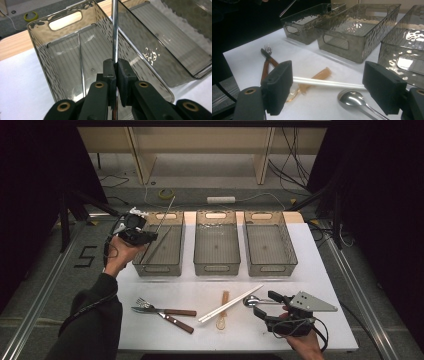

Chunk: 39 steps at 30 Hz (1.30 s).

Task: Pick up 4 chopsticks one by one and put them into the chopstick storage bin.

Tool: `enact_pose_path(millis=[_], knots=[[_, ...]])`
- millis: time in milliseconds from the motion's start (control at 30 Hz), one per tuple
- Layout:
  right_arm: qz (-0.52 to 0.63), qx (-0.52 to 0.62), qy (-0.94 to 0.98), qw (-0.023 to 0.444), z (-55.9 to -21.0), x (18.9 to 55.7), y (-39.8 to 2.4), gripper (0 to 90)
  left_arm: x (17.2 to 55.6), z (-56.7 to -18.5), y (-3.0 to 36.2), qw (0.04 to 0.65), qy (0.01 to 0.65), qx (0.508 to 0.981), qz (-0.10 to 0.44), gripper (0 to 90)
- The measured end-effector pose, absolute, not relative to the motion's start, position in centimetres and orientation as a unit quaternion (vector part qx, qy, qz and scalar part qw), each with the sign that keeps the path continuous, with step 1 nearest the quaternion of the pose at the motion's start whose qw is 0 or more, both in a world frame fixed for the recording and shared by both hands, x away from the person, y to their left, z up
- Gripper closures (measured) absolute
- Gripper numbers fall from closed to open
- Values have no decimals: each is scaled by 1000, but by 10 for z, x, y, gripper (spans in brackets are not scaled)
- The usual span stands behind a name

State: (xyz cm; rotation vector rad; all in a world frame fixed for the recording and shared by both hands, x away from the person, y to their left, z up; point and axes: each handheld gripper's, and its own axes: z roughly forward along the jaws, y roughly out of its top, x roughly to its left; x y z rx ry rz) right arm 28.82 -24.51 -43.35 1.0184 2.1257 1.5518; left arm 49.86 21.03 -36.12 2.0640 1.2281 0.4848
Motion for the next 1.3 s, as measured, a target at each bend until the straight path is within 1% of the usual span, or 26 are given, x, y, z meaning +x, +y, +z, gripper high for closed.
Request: enact_pose_path(millis=[300,467,667,1300], knots=[[544,356,743,158,-434,289,-245,252,515,-373,215,328,492,784,192,847],[544,355,744,158,-434,288,-245,252,522,-382,220,335,504,773,188,847],[544,355,744,157,-434,289,-245,253,524,-393,222,337,511,768,190,847],[543,355,745,156,-434,288,-244,253,525,-418,218,323,509,776,186,843]])
